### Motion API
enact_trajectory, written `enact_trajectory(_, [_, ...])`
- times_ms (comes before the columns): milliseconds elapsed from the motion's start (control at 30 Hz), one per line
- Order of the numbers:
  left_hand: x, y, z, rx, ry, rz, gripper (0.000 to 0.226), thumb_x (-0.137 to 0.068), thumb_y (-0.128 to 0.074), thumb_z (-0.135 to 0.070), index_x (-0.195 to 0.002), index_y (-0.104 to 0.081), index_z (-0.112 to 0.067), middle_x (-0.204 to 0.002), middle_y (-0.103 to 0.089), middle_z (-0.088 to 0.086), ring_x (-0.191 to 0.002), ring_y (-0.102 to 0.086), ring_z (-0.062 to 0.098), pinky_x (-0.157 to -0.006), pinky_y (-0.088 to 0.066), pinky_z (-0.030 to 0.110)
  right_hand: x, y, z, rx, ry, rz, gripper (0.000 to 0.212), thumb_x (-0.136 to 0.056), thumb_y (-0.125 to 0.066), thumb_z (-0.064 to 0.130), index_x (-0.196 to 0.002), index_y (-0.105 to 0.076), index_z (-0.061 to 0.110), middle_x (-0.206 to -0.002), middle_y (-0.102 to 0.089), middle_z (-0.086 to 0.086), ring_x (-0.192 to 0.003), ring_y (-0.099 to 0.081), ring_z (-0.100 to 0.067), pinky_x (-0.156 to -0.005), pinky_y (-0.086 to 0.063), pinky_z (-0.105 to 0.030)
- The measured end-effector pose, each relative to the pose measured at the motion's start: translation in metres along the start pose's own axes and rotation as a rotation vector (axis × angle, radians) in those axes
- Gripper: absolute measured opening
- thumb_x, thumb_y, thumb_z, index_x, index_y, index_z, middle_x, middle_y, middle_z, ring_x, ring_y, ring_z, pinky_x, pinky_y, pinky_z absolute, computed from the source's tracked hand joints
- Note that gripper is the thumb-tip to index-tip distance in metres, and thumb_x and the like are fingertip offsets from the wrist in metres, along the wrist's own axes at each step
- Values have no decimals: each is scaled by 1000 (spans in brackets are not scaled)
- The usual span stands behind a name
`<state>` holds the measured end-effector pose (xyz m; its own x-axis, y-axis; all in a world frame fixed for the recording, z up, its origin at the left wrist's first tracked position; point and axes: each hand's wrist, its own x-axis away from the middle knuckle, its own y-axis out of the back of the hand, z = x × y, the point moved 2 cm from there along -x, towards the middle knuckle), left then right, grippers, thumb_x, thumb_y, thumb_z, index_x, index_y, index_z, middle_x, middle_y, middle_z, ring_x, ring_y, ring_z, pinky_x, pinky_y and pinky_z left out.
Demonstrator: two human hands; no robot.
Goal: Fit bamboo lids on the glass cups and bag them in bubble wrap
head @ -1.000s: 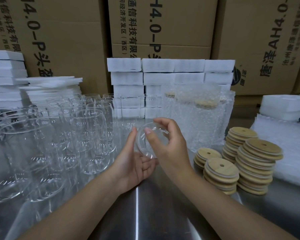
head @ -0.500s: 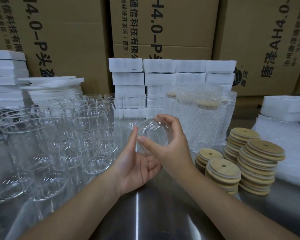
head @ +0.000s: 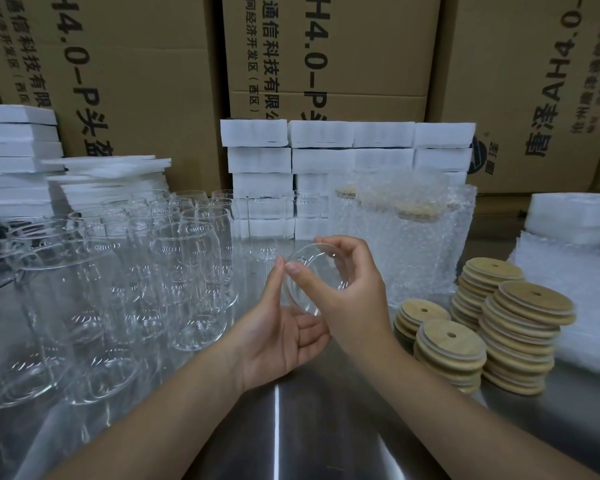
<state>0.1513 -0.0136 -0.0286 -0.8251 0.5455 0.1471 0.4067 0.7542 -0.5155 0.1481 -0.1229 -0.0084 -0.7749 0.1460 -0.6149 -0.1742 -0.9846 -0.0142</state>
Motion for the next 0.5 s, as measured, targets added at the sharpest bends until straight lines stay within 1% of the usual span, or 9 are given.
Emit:
enact_trajectory(67, [-1,-1,0,-14,-8,-15,116,-56,-46,-78,-142,-36,-1,-83,-74,10,-73,-73,14,-59,-56,23,0,0,0,-11,3,-6,59,-55,-77,60,-101,-56,31,-109,-65,16,-111,-56,6,-99,-43,-23])
enact_trajectory(133, [-2,-1,0,-20,-7,-27,119,-58,-43,-78,-145,-31,2,-80,-74,10,-71,-72,13,-58,-56,22,-2,-1,-1,-15,4,-13,58,-55,-77,59,-100,-56,29,-108,-65,14,-111,-57,3,-100,-43,-26])
enact_trajectory(300, [-3,-2,1,-29,15,-47,122,-53,-45,-78,-144,-33,2,-84,-75,11,-74,-73,14,-59,-56,22,-4,0,-4,-25,-6,-41,57,-55,-77,59,-98,-58,27,-107,-66,14,-110,-58,1,-101,-44,-28])
enact_trajectory(367, [-3,-2,2,-40,17,-58,125,-53,-46,-78,-146,-31,3,-95,-74,13,-75,-73,14,-59,-56,22,-3,0,-4,-25,-11,-47,55,-56,-77,58,-98,-57,28,-107,-67,14,-110,-58,1,-100,-44,-27])
enact_trajectory(433, [-4,-1,2,-54,13,-74,125,-54,-45,-79,-148,-29,2,-103,-71,9,-75,-72,13,-59,-56,22,-2,0,-4,-27,-17,-50,54,-57,-77,59,-97,-57,29,-107,-66,13,-110,-58,1,-99,-44,-26])
enact_trajectory(500, [-5,-1,2,-76,8,-86,124,-54,-43,-79,-148,-30,1,-97,-73,8,-74,-72,12,-59,-55,22,-2,0,-4,-28,-21,-54,54,-57,-77,59,-97,-56,30,-107,-66,13,-110,-58,1,-99,-44,-25])
